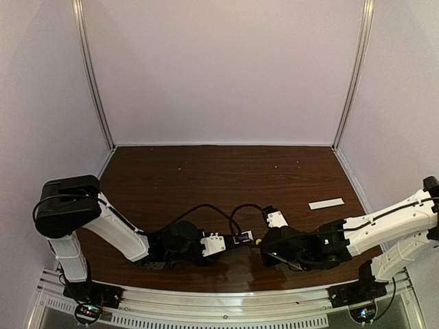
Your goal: Unload the batteries from the remote control
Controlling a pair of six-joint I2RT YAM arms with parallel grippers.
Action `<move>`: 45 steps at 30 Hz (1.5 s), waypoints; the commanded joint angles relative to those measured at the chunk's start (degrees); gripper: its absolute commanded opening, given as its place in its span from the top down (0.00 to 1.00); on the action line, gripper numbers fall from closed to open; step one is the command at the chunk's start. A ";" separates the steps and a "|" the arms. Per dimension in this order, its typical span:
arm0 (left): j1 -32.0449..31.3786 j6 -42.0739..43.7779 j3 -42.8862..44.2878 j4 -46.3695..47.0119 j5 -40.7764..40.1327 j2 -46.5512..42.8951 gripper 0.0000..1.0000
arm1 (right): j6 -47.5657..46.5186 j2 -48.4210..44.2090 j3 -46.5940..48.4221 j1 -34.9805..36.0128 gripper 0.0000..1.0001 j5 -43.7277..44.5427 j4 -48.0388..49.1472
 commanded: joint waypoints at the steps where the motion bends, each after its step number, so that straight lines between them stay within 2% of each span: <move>1: -0.85 0.83 1.16 3.67 3.27 0.75 1.00 | -2.02 -2.42 -3.89 -1.61 1.00 -1.36 7.76; 22: -0.82 0.83 0.64 3.86 6.11 0.14 1.00 | -6.43 -5.95 -13.51 -4.23 1.00 -16.28 25.25; 45: -0.85 1.40 -1.29 4.55 10.68 -1.96 1.00 | -7.99 -10.66 -17.53 -4.35 1.00 -24.03 29.03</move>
